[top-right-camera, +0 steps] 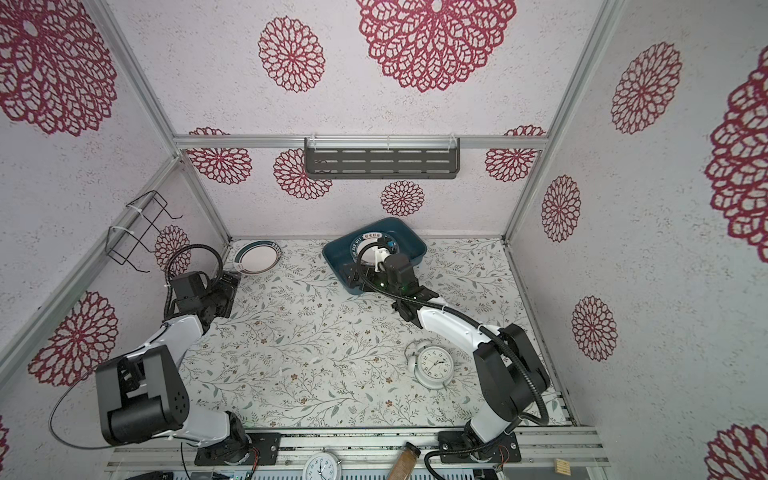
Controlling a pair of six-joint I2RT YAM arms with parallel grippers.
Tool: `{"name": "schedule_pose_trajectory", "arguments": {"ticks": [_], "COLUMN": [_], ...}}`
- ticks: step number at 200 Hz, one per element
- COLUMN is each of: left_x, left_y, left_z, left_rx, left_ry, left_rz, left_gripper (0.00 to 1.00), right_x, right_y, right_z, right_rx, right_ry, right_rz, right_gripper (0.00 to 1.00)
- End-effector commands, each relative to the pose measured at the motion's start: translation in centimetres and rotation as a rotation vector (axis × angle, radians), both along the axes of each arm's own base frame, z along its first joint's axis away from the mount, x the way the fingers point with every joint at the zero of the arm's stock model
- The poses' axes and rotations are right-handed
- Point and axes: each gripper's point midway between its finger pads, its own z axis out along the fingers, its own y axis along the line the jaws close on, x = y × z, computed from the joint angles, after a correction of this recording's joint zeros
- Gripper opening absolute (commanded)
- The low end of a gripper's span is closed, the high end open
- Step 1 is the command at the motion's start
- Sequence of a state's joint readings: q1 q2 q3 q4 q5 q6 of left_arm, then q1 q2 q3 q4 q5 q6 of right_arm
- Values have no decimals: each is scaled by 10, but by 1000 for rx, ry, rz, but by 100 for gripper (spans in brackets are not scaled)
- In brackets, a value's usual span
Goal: Place the plates into the plastic bin on the countertop
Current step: 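Grasp the red-and-green-rimmed plate rim with left gripper while right reaches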
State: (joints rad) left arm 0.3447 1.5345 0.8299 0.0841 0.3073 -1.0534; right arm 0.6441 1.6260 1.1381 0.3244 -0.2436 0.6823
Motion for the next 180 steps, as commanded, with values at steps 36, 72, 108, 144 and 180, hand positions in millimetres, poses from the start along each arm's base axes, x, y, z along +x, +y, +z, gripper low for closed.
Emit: {"name": "schedule_pose_trajectory", "arguments": {"ticks": [36,72,108,144,180], "left_x": [41,62,82,99,111], "left_y": [18,27,34,42,48], "left_z": [-27,-49,-75,-87,-108], "left_rx": [-88,-152,-179,-186,-200], "left_ry": [-42,-41,-5,14,57], "left_rz": [10,30,34,41,58], "left_gripper": [99,98,96,93,86], "right_x": [1,5,6,6,8], "right_y": [10,3,-6,-15,-23], "right_z": [22,23,23,22,23], "right_rx": [0,-26,-48,-65,-83], "right_ry": [-58,-58,-58,-62,-64], "right_rz": [24,-18,-61,-102,-135], "right_gripper": [99,99,99,99,99]}}
